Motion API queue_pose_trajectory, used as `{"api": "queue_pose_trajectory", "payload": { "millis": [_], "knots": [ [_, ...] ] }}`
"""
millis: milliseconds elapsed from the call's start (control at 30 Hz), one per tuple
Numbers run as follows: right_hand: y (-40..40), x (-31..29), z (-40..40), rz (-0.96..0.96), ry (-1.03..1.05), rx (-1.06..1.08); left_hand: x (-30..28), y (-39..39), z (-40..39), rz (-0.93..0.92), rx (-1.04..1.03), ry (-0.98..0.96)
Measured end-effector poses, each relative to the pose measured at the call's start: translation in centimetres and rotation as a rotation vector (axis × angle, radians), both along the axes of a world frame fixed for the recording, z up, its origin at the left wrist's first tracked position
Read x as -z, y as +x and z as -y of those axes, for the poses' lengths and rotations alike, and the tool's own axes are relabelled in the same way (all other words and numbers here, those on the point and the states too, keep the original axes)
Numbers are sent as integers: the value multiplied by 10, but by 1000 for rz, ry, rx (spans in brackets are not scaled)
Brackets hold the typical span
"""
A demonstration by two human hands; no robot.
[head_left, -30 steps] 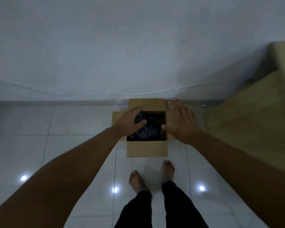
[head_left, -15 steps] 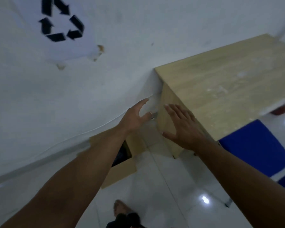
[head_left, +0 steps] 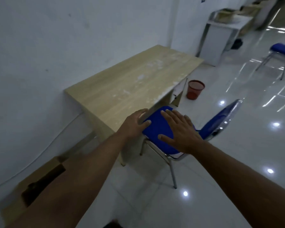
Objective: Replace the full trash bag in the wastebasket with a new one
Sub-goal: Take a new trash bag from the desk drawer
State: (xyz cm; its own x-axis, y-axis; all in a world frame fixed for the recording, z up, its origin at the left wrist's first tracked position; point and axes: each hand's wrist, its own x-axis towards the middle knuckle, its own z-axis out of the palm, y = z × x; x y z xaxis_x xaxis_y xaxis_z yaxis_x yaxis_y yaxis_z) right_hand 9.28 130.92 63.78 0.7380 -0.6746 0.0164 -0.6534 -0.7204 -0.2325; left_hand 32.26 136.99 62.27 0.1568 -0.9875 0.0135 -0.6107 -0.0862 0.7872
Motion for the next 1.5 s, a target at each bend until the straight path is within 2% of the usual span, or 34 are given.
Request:
{"api": "queue_pose_trajectory", "payload": {
  "millis": [167,300,533,767,1033,1267,1500],
  "knots": [
    [-63,2,61,-29,-38,51,-11,-58,58,-50,74,28],
    [-94,3,130,-9,-43,53,-10,-79,119,13,72,34],
    [-153,5,250,-41,-22,60,2,-128,259,28,54,-1],
    [-232,5,379,4,-1,108,-5,-216,387,-39,99,-10],
    [-288,16,541,114,49,-4,4,-274,514,98,9,-34],
    [-304,10,669,85,71,-110,3,-295,594,94,-126,20],
    [-261,48,782,119,156,-182,40,-249,688,216,-129,109]
  ]
}}
